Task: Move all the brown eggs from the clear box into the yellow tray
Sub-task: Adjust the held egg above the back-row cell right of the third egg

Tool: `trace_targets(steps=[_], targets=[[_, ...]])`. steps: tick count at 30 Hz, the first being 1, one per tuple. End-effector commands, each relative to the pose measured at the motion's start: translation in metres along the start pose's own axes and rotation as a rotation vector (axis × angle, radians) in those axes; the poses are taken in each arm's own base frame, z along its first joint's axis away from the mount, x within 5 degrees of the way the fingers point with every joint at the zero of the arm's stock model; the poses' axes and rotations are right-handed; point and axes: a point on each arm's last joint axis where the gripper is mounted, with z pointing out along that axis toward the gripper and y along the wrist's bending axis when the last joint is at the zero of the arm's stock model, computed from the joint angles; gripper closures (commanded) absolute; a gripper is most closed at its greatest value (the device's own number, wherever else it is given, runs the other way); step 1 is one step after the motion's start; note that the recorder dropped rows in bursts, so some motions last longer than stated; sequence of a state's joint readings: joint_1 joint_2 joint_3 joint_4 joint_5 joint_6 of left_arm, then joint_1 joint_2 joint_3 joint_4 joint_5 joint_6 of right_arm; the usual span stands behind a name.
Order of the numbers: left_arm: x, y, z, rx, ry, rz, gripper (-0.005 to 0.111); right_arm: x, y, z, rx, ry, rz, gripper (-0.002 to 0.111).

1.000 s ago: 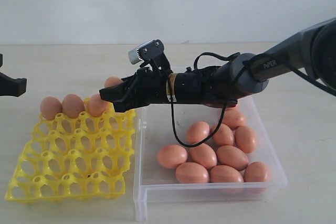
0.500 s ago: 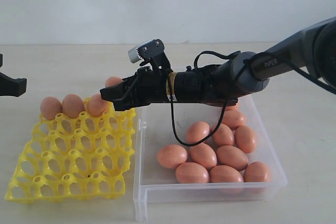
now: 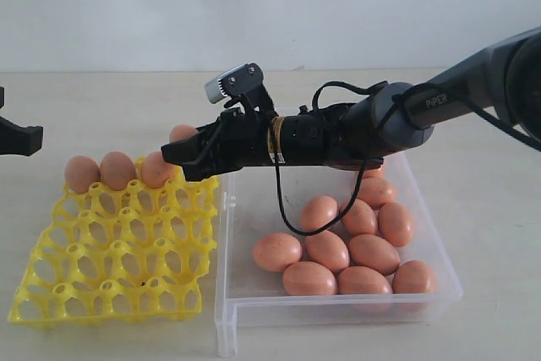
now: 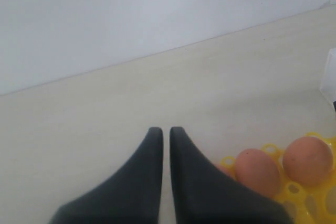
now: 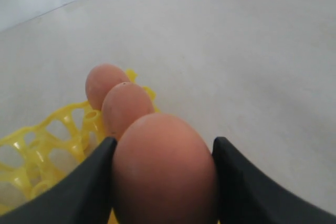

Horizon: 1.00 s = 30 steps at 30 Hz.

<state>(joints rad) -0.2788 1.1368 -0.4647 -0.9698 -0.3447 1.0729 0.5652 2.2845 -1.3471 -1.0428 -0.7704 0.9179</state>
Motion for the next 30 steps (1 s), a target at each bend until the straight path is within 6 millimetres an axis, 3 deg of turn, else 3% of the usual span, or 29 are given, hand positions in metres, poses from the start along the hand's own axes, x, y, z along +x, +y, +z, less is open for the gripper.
trace_targets(steps=[1, 30], targets=[[0.0014, 0.0006, -0.0006, -0.003, 0.005, -0.011, 0.103, 0.0131, -0.0032, 0.0008, 0.037, 0.081, -0.005, 0.108], [0.0014, 0.0006, -0.0006, -0.003, 0.005, -0.011, 0.103, 0.0167, 0.0006, 0.0005, -0.008, 0.121, -0.061, 0.108]])
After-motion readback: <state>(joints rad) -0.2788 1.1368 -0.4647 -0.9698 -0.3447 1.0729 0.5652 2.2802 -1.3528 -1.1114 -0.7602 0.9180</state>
